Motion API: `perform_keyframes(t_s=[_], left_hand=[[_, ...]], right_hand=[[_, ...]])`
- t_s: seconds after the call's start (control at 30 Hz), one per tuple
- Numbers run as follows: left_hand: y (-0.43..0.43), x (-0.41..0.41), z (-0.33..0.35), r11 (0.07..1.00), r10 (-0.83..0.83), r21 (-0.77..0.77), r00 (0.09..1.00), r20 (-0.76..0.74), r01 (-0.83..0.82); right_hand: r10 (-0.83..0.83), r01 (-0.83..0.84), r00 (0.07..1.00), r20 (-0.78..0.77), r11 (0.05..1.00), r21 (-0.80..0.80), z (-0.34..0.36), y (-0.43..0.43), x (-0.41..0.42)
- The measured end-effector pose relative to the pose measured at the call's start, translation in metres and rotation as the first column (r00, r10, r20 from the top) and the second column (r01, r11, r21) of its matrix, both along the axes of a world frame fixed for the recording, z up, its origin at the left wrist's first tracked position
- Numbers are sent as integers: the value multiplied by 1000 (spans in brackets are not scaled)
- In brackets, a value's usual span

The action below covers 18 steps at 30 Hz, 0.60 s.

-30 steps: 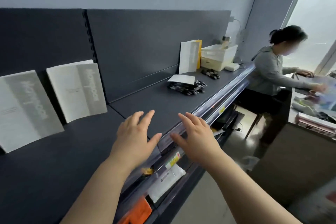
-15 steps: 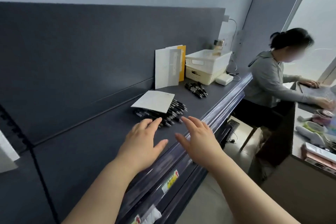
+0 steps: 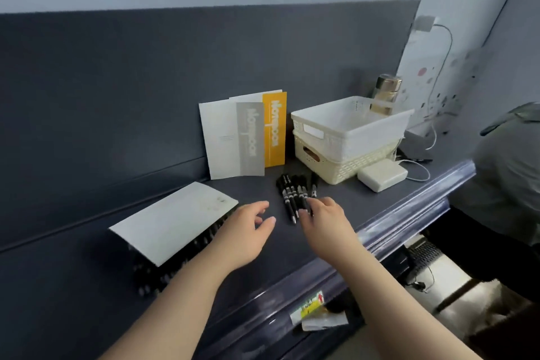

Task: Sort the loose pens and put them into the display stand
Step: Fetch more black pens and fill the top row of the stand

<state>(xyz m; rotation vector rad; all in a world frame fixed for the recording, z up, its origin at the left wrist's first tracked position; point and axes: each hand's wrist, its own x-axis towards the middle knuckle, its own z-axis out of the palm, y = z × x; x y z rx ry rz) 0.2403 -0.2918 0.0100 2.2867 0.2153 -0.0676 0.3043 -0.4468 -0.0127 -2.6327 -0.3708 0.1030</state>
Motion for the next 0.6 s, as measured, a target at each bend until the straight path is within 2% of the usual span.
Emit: perform_keyframes(t_s=[0.1,0.2,0.37,0.43,0.53,0.6], left_hand=[[-24,47,-6,981,121,-141,988,-99,-134],[-40,87,-18,923,243,-250,947,-208,-292],[-52,131,-48,766,438,-342,831,-342,-545],[-55,137,-47,687,469,-412,799,-377,-598],[-62,135,-32,509,483,-546,746,-459,-665],[-65,130,-28,447,488,-589,735,-470,-673]], right_hand=[[-9,10,998,-61,1000,14,-7,-19,51],[-2,7,992,-124,999,41,-14,-25,88],[91,-52,971,-223,983,173,-27,-3,118],[146,-94,959,-242,972,213,-33,11,118],[195,-72,927,-321,931,358,-36,19,111],[229,-47,911,-343,884,465,-34,16,106]])
